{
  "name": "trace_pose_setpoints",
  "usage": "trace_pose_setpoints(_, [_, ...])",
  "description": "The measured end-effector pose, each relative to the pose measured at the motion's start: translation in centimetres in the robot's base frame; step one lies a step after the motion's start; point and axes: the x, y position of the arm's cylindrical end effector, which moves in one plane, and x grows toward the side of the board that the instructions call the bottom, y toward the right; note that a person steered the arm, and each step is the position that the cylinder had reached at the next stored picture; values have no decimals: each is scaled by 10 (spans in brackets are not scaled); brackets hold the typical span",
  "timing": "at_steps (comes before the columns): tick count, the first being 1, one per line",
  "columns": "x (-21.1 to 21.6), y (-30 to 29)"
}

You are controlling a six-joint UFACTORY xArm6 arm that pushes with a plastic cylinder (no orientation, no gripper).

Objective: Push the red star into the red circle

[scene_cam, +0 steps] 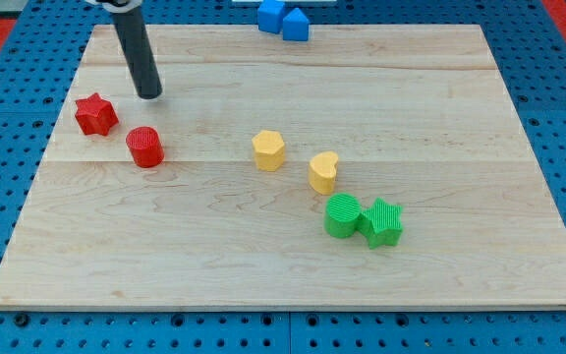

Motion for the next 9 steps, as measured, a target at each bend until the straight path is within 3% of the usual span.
trace_pose_setpoints(2, [11, -70])
trace_pose_setpoints(3, [48, -88])
trace_pose_setpoints(4, [81, -78])
trace_pose_setpoints(6, [56, -82])
trace_pose_setpoints(8, [66, -18])
trace_pose_setpoints(9, [68, -18])
